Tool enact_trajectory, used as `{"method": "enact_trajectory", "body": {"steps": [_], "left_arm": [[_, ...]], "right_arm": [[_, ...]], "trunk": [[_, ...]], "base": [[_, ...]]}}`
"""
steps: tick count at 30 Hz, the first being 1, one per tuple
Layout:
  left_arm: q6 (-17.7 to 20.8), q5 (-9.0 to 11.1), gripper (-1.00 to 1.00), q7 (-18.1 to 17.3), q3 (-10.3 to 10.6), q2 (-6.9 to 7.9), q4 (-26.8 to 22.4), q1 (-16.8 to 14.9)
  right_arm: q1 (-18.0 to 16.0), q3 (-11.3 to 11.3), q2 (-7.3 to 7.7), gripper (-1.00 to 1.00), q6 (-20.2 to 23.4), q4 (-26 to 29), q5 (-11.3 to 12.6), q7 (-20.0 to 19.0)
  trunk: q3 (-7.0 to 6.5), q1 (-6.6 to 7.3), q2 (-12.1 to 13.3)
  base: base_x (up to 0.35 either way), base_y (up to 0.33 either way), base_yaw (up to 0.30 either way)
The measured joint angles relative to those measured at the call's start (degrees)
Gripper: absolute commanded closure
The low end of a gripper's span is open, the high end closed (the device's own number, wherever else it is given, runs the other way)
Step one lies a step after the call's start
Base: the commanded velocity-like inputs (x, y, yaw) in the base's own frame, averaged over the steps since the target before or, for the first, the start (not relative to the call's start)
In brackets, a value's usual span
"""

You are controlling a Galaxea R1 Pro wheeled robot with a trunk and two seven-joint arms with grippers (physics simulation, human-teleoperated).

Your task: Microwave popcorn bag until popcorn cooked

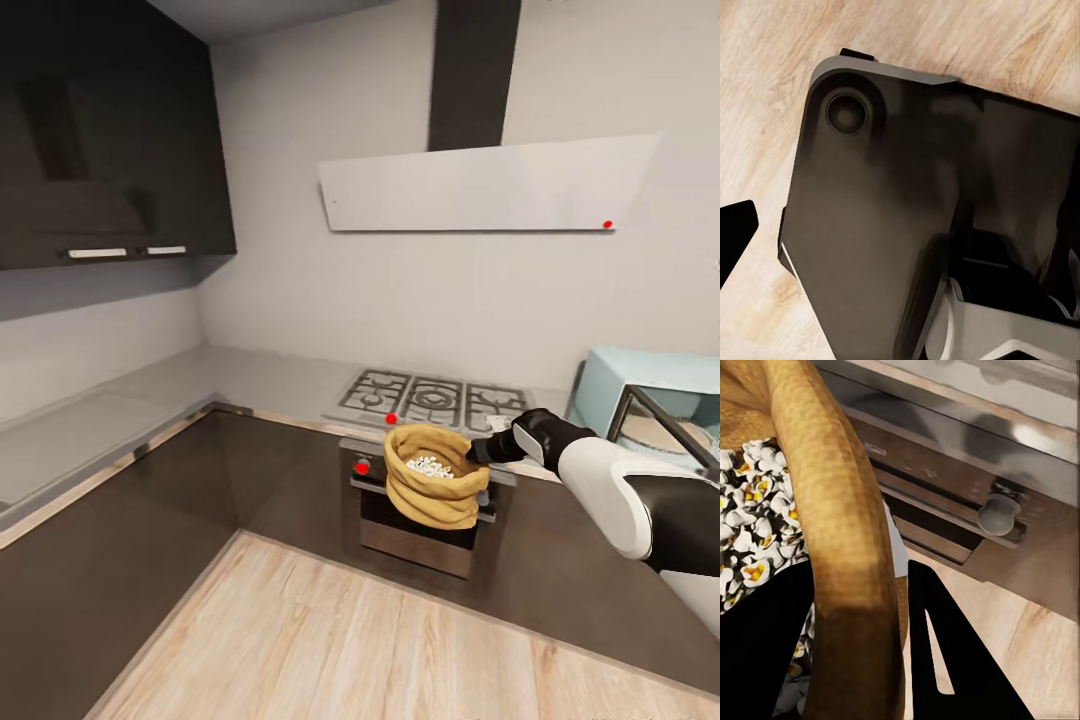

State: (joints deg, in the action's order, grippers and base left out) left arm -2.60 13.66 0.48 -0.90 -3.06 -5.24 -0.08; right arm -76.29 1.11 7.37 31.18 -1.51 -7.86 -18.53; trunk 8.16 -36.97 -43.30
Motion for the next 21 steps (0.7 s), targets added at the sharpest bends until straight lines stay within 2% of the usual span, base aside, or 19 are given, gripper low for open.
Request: {"method": "enact_trajectory", "body": {"steps": [21], "left_arm": [[0.0,0.0,-1.00,0.0,0.0,0.00,0.0,0.0]], "right_arm": [[0.0,0.0,0.08,1.00,0.1,-0.1,-0.2,-0.3]], "trunk": [[-0.01,0.00,0.0]], "base": [[0.000,0.000,-0.003]]}}
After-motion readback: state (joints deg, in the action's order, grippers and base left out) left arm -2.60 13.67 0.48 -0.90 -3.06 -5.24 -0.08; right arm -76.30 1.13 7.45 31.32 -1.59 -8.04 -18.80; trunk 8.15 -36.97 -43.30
